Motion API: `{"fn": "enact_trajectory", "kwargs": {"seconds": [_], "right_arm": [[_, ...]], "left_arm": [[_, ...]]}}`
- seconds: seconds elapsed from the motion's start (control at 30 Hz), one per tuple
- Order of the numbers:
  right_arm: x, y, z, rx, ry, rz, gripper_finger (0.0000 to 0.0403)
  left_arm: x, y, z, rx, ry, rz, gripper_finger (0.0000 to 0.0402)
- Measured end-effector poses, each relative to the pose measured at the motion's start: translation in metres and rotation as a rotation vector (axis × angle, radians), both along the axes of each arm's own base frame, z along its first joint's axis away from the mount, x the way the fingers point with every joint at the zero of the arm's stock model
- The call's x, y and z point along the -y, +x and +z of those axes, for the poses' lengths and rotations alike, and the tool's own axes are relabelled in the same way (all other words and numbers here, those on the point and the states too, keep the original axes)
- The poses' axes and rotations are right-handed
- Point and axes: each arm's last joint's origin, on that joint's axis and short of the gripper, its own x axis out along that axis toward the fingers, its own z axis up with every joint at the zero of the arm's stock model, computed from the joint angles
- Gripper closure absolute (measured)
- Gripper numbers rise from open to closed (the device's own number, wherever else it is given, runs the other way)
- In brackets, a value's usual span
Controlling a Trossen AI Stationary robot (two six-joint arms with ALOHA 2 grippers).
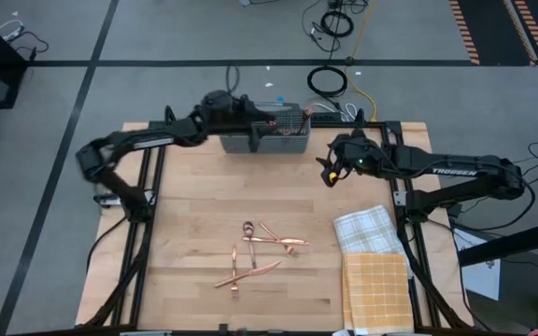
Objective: Sort silverware
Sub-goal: Put the bronze spoon into the gray silverware rack
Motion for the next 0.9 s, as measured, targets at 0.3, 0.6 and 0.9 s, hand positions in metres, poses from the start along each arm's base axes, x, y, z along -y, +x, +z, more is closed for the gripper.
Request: {"fn": "enact_trajectory", "kwargs": {"seconds": [0.3,0.6,0.9], "right_arm": [[-0.002,-0.001,-0.024,-0.032,0.061,0.049,0.0147],[-0.007,0.018,-0.044,-0.074,0.138,0.147,0.0147],[-0.023,0.054,-0.071,-0.057,0.190,0.245,0.0147]], "left_arm": [[0.096,-0.057,0.044,-0.259,-0.046,-0.297,0.0205],[0.163,-0.076,0.008,-0.697,-0.175,-0.427,0.0205],[0.214,-0.059,-0.039,-0.875,0.220,-0.629,0.0205]]}}
